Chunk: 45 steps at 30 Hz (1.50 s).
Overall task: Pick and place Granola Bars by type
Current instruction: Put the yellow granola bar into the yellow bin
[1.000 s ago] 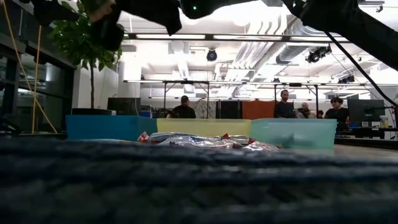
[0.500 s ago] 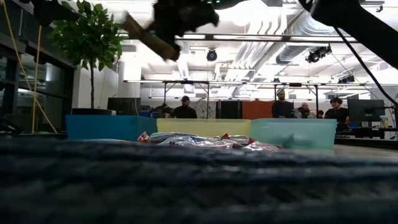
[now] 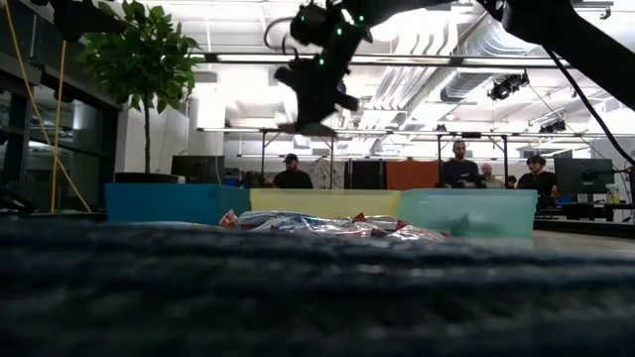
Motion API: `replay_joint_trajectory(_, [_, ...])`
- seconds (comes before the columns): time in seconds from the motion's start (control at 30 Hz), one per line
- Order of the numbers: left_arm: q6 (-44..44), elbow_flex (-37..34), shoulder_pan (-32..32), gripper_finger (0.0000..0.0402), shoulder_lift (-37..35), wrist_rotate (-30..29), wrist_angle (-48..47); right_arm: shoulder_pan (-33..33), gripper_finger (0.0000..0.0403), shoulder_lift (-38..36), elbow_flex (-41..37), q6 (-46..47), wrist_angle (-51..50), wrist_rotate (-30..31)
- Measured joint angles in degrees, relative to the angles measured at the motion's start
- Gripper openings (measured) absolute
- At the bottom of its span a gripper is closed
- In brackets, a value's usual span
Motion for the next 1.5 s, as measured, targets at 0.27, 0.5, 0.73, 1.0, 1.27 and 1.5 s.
replay_joint_trajectory(0.27, [-0.5, 0.0, 0.0, 0.0273, 0.0, 0.0, 0.0, -1.9, 0.0083, 0.1, -12.6, 14.6, 0.2, 0.1])
replay_joint_trajectory(0.5, [-2.1, 0.0, 0.0, 0.0273, 0.0, 0.0, -0.1, -2.3, 0.0083, 0.1, -23.2, 19.6, 6.4, -3.5])
replay_joint_trajectory(0.73, [-2.2, 0.0, 0.0, 0.0273, 0.0, 0.0, -1.5, -2.3, 0.0083, 0.1, -27.0, 20.6, 12.4, -8.6])
replay_joint_trajectory(1.0, [-2.2, 0.0, 0.0, 0.0273, 0.0, 0.0, -1.5, -2.3, 0.0083, 0.1, -27.3, 17.4, 14.2, -11.3])
replay_joint_trajectory(1.27, [-2.2, 0.0, 0.0, 0.0273, 0.0, 0.0, -1.5, -2.3, 0.0083, 0.1, -27.3, 15.2, 14.1, -12.2])
replay_joint_trajectory(1.5, [-2.2, 0.0, 0.0, 0.0273, 0.0, 0.0, -1.5, -2.3, 0.0103, 0.1, -27.3, 14.1, 14.1, -13.1])
